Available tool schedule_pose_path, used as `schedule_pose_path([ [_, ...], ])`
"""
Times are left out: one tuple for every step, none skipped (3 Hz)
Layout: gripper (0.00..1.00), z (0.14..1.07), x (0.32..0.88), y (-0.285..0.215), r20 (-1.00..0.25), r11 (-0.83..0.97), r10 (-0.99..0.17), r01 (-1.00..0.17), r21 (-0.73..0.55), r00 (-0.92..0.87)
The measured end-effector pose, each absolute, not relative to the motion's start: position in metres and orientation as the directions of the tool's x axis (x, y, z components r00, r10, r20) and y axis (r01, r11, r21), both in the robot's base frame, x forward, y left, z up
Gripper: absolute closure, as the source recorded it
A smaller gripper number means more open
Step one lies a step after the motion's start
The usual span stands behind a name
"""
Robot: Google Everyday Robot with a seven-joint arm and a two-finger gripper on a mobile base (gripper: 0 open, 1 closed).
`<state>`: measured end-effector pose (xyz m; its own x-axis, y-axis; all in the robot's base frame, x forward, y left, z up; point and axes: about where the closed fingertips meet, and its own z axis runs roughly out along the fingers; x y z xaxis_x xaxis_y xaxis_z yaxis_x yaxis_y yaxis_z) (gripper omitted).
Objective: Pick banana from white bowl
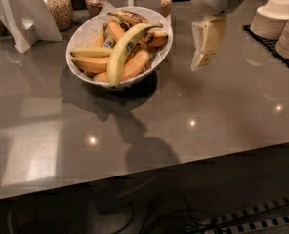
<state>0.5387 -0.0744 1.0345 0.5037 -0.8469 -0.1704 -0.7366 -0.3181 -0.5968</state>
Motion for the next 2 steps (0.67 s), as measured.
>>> schedule_pose_path([
  [0.00,1.0345,0.5387,-0.0744,-0.170,-0.318,-0.847,-0.736,-0.597,0.504],
  [0.00,1.0374,0.5439,-0.0679,-0.136,-0.359,-0.830,-0.704,-0.612,0.541],
])
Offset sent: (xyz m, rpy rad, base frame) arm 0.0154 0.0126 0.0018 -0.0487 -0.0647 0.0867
